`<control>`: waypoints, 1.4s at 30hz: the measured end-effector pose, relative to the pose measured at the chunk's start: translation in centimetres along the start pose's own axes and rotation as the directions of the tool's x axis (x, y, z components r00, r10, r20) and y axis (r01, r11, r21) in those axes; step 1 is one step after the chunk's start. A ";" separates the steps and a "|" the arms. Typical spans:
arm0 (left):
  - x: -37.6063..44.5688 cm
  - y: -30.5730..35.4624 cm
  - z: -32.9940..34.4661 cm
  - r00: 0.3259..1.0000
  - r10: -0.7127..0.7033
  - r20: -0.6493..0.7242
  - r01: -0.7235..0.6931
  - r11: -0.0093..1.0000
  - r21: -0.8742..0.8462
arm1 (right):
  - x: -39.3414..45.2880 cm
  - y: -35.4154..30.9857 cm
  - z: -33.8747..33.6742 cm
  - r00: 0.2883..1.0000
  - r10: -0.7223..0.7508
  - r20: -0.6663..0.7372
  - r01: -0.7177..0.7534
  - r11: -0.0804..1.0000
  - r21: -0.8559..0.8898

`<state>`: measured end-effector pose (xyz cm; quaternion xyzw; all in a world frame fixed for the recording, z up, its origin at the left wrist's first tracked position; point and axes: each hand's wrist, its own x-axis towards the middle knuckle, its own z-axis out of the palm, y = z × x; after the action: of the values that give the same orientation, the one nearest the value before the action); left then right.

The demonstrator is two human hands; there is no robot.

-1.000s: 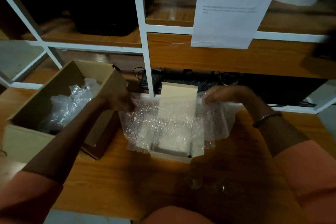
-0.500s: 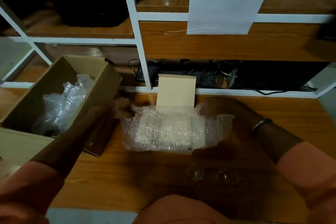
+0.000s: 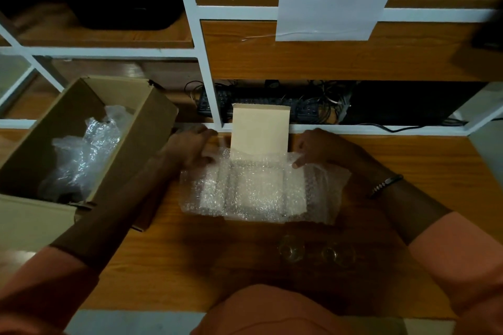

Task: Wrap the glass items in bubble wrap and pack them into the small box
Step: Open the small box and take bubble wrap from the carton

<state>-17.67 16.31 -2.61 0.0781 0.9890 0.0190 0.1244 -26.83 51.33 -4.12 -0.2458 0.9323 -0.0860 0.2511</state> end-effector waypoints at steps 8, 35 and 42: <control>-0.3 6.1 2.6 0.938 0.346 0.001 -0.343 0.932 0.117 | -1.4 -8.3 3.6 0.967 -0.248 -0.062 0.214 0.919 -0.332; 0.2 7.6 10.6 0.950 0.242 0.199 -0.307 0.843 0.442 | 0.6 -6.7 11.3 0.953 -0.228 0.202 0.304 0.734 -0.607; -0.1 6.4 11.0 0.951 0.283 0.124 -0.309 0.862 0.401 | 0.0 -6.0 11.0 0.957 -0.279 0.077 0.266 0.745 -0.612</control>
<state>-13.84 22.85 -12.84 0.2539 0.9422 -0.1754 0.1306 -18.74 45.73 -11.92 -0.4467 0.8653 0.1847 0.1326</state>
